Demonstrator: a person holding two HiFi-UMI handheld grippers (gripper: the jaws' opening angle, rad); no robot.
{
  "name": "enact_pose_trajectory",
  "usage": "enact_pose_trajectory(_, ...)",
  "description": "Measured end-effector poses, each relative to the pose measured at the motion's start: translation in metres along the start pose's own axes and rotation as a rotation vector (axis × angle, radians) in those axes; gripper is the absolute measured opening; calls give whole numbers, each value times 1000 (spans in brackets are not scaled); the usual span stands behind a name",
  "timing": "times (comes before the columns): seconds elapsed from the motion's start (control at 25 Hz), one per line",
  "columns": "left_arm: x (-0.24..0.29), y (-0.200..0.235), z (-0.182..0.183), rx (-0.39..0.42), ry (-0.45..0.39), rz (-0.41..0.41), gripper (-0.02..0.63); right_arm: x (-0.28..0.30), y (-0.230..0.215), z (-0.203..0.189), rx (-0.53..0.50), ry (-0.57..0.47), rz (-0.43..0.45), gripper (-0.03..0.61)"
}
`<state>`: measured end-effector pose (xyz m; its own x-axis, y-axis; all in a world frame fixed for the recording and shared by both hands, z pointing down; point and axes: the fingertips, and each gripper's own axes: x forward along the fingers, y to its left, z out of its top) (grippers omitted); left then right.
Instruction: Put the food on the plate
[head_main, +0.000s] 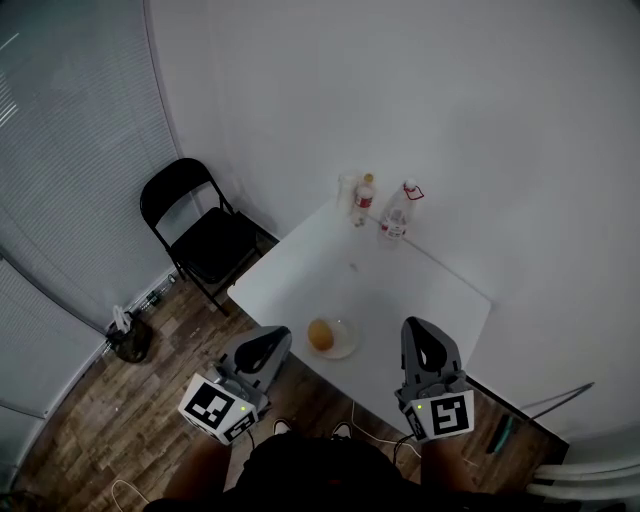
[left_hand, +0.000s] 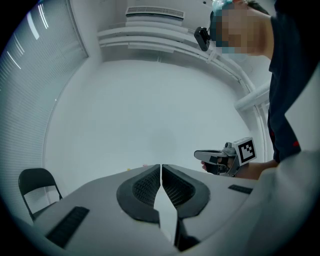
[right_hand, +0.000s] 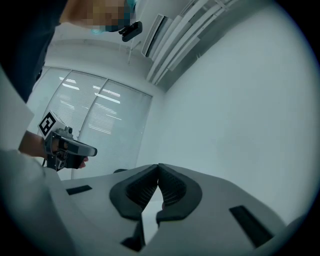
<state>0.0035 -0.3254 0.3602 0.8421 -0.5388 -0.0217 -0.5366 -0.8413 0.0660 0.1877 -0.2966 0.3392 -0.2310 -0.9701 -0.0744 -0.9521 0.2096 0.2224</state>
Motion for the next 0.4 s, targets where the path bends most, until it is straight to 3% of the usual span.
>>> enact_pose_trajectory(0.4,2,-1,1,8,-3,11,31,2,-2,-3,20,1,6,23)
